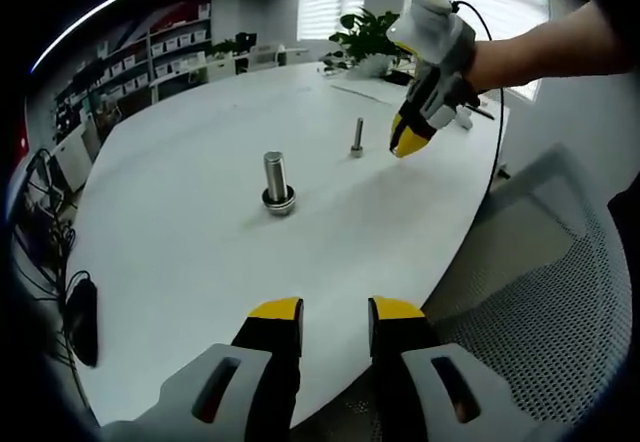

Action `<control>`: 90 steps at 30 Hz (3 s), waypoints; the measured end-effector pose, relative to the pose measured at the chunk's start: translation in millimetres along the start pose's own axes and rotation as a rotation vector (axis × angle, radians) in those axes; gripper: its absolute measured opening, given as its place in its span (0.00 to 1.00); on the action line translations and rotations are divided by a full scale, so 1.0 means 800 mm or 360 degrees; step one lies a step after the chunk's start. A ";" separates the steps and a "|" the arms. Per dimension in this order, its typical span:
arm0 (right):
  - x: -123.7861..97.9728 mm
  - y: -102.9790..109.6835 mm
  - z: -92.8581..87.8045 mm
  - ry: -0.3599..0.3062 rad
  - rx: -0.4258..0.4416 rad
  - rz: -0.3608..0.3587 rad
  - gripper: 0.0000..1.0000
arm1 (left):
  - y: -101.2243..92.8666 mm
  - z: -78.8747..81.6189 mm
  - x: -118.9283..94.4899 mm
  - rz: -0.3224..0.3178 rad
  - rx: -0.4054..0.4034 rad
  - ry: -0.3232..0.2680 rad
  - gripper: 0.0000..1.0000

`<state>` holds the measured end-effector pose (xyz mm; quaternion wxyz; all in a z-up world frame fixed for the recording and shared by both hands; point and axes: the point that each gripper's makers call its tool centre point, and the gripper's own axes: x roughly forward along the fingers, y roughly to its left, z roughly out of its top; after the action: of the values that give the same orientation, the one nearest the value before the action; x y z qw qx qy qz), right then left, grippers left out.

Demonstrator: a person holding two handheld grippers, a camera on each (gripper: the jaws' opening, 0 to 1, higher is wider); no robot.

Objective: Place the washer onto the threaded stud by aligning its center hole with the stud, sliding it down to the base, and recovering from edge contact or off-axis alignment until the washer reaches the visible bottom stop.

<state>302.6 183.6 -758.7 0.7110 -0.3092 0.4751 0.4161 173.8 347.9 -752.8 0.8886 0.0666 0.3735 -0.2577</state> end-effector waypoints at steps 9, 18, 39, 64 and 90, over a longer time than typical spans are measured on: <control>-0.019 -0.015 0.015 -0.0082 0.0020 -0.0052 0.14 | -0.002 0.001 0.000 -0.0010 0.0009 -0.0010 0.24; -0.033 -0.031 0.039 -0.0152 -0.0006 -0.0116 0.14 | -0.001 0.003 -0.001 -0.0007 0.0003 -0.0022 0.24; -0.011 -0.058 0.060 -0.0162 -0.0066 -0.0209 0.14 | -0.003 0.004 -0.002 -0.0024 0.0000 -0.0027 0.24; 0.007 -0.061 0.056 -0.0066 -0.0068 -0.0174 0.14 | -0.008 0.002 0.000 -0.0060 0.0016 -0.0014 0.23; 0.046 -0.061 0.033 0.0075 -0.0087 -0.0111 0.15 | -0.008 -0.001 0.001 -0.0057 0.0001 0.0002 0.23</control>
<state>364.6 194.2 -781.6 0.7049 -0.3547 0.4691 0.3965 170.6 342.6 -753.5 0.8837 0.0601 0.3750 -0.2737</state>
